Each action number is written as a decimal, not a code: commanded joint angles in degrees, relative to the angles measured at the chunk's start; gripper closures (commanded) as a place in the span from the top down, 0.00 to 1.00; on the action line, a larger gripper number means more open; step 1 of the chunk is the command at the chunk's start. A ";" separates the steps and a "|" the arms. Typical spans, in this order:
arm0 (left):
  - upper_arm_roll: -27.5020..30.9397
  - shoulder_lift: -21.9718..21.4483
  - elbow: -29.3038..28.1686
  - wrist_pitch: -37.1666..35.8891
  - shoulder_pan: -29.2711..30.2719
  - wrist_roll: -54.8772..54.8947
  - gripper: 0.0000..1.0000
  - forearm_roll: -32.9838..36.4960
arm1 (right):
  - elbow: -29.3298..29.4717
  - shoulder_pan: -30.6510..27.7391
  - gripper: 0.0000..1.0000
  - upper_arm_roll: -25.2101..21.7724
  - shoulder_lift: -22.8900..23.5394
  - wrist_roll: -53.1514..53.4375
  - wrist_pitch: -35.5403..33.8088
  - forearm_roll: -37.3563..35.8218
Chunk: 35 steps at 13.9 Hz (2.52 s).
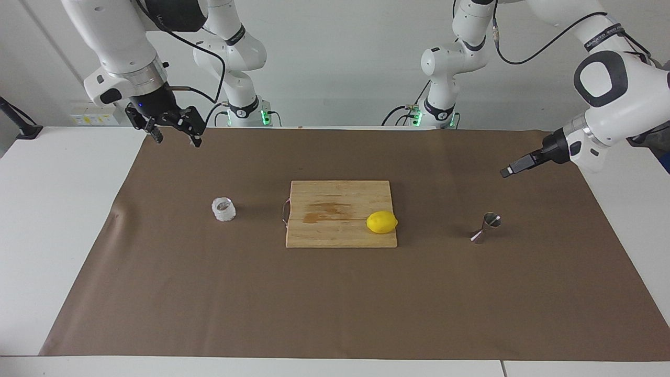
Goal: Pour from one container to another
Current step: 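Reach the open left gripper toward the small silver metal cup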
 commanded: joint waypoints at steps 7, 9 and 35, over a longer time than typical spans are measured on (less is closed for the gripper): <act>-0.53 11.10 3.79 -10.08 5.32 -24.12 1.00 -14.38 | -1.49 -0.19 1.00 -0.03 -1.25 0.42 0.41 0.09; -0.80 13.82 4.76 -9.99 6.73 -26.59 1.00 -17.37 | -1.58 -0.19 1.00 -0.03 -1.25 0.42 0.41 0.09; -3.61 30.71 9.61 -6.92 14.03 -29.50 1.00 -40.58 | -1.58 -0.19 1.00 -0.03 -1.25 0.34 0.41 0.09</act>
